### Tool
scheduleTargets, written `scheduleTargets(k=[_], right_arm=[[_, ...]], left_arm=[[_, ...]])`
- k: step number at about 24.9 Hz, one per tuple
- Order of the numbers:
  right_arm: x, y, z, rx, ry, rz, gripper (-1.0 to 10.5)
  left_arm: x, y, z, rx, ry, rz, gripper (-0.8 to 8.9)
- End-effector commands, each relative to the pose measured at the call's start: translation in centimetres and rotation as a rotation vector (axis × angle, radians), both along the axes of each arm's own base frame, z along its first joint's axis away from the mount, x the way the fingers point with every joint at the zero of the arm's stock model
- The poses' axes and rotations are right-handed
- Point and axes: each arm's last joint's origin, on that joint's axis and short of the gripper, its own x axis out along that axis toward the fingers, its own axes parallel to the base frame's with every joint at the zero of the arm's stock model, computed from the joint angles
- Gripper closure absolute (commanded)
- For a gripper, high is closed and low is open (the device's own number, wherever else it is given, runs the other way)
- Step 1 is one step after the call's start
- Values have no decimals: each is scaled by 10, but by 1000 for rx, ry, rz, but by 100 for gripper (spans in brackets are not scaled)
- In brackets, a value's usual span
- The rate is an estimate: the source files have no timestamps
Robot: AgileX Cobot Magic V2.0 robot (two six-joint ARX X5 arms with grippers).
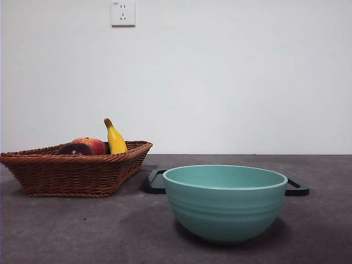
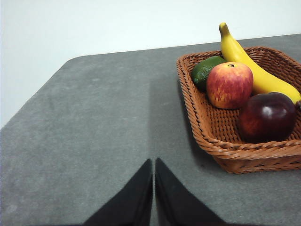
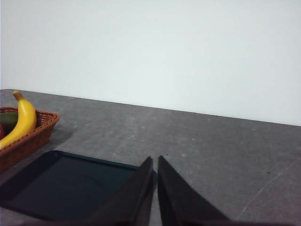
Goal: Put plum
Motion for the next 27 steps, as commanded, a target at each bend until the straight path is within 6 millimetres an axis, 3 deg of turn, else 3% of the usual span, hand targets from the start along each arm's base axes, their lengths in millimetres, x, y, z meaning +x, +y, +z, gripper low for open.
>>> scheduleTargets(k=[1,13,27], right_arm=[[1,-1,-9,22,-41,-34,940],[6,-3,-51,95,-13,-130,940],[5,-3,-69,84,165,-181,940]], left_arm=[[1,0,-7,-6,24,5,807],[1,0,-7,-6,24,5,807],[1,0,-7,-6,24,5,807]])
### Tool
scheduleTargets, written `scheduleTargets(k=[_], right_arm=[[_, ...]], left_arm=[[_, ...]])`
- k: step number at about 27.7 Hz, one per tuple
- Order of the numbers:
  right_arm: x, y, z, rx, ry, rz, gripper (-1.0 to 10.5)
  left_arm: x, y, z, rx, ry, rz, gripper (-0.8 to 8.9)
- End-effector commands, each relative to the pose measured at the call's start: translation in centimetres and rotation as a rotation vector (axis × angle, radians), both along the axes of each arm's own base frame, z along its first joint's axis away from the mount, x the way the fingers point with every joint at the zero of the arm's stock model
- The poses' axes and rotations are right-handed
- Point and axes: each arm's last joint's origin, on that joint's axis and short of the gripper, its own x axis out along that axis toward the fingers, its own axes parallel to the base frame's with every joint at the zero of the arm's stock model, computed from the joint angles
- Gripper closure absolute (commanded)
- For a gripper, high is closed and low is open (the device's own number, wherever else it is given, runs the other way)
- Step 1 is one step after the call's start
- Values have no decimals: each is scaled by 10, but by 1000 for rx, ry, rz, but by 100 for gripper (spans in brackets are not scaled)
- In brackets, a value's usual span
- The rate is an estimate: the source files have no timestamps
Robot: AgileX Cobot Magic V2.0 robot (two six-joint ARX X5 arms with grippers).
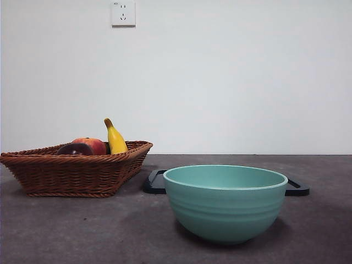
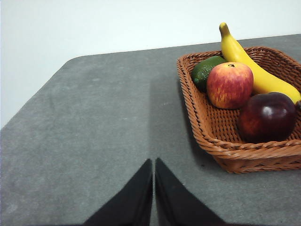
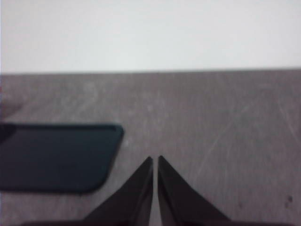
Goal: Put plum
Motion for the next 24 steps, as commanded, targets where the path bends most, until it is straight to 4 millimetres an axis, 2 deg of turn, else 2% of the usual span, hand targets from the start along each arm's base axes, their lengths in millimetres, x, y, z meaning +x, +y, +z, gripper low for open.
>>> scheduleTargets(k=[1,24], right_arm=[[0,0,-6,8,47,-2,940],[-1,0,-7,10,64,2,940]], left_arm=[[1,0,-7,-6,24,5,806],[1,0,-7,-6,24,5,807]])
